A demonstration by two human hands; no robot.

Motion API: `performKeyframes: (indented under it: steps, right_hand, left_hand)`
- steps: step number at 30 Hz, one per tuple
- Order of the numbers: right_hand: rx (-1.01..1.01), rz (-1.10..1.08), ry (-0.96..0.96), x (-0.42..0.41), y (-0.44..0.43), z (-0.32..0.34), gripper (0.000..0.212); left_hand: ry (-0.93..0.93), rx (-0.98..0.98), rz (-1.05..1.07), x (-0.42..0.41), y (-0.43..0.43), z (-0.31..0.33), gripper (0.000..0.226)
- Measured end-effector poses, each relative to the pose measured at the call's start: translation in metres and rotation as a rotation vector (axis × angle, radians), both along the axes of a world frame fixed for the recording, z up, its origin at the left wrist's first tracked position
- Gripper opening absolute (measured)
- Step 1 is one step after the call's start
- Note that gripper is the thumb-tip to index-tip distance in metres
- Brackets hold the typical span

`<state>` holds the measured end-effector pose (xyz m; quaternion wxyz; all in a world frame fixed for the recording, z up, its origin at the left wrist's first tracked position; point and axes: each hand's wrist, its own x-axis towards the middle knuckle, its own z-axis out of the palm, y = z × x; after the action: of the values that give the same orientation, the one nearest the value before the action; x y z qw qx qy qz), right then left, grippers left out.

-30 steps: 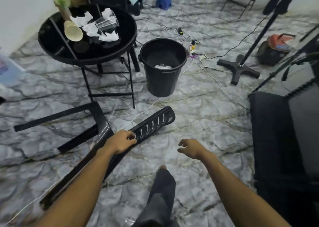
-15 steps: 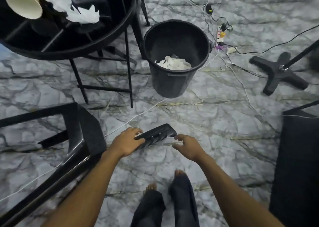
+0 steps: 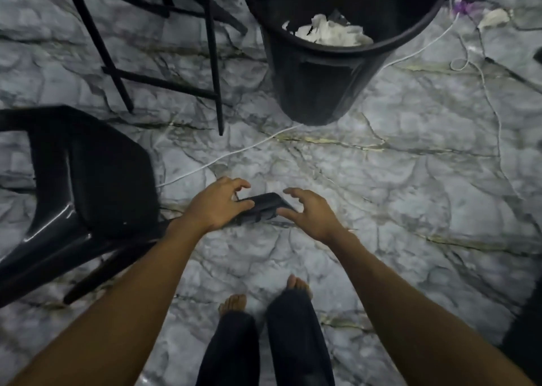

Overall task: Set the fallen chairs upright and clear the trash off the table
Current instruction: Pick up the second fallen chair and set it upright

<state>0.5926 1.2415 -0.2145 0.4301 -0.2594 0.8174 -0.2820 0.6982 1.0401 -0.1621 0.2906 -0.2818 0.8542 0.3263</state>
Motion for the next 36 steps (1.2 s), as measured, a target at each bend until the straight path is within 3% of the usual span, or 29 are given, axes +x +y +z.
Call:
performKeyframes:
  steps: [10, 22, 27, 32, 36]
  right_hand:
    - [-0.157, 0.034, -0.008, -0.006, 0.001, -0.023, 0.029]
    - [-0.172, -0.109, -0.101, 0.005, 0.003, -0.046, 0.033]
    - [-0.195, -0.204, -0.188, 0.019, 0.007, -0.028, 0.048]
    - [-0.335, -0.252, -0.141, 0.059, -0.015, 0.036, 0.03]
    - [-0.448, -0.258, -0.053, 0.107, -0.054, 0.114, 0.028]
  left_hand:
    - [0.025, 0.056, 0.072, -0.003, 0.016, -0.022, 0.034]
    - [0.143, 0.053, 0.097, 0.001, 0.022, -0.043, 0.029]
    - [0.177, 0.094, 0.145, 0.02, 0.013, -0.004, 0.029]
    - [0.264, 0.157, 0.181, 0.065, -0.022, 0.087, 0.029]
    - [0.3, 0.112, 0.16, 0.118, -0.06, 0.166, 0.03]
